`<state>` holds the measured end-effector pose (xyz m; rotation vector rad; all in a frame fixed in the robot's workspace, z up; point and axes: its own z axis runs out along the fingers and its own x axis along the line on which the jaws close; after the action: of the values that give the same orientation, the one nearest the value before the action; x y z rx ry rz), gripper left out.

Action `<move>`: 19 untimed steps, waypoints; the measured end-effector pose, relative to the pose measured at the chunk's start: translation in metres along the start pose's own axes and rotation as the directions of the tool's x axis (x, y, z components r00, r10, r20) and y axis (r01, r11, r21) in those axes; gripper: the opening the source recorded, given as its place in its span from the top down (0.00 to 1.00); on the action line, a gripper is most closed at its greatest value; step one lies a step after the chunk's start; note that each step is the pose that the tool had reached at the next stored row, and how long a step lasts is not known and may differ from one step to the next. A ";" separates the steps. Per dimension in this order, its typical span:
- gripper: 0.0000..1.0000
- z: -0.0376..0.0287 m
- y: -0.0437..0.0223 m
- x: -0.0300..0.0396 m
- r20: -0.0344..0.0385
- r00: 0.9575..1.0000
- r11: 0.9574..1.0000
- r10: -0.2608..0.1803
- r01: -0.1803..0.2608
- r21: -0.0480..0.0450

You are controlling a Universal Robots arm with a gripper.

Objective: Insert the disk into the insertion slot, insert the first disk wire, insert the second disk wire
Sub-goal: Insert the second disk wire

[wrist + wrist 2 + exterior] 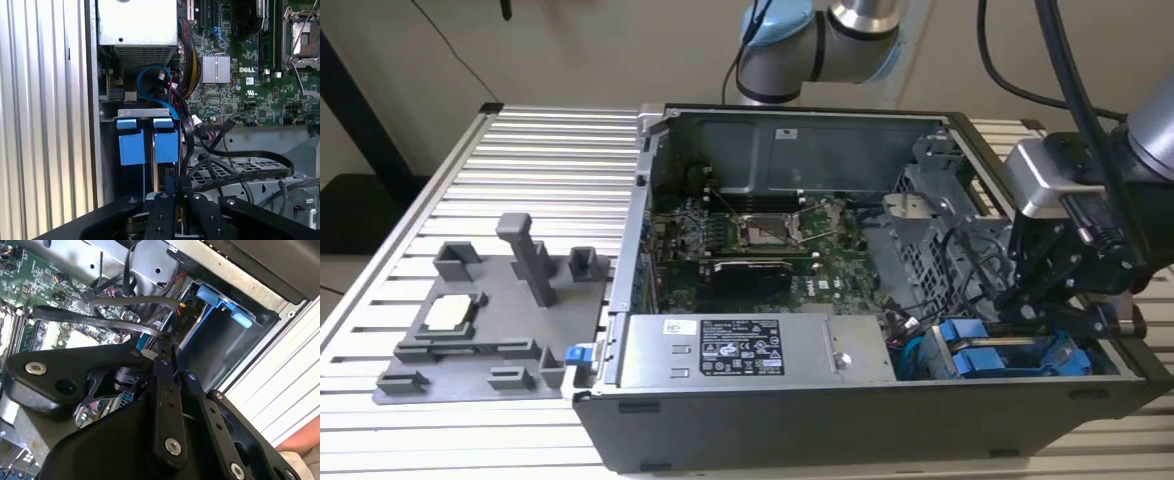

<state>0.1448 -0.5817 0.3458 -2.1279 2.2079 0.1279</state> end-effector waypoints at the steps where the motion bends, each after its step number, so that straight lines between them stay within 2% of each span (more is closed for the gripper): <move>1: 0.84 0.0011 0.0000 0.0002 0.000 1.000 1.000 0.003 -0.003 0.000; 4: 0.84 0.0038 0.0000 0.0004 0.000 1.000 1.000 0.010 -0.010 0.000; 13: 0.84 0.0049 0.0000 0.0006 0.000 1.000 1.000 0.013 -0.013 0.000; 19: 0.84 0.0084 -0.0003 0.0013 0.000 1.000 1.000 0.013 -0.013 0.000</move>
<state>0.1449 -0.5821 0.3374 -2.1139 2.2219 0.1284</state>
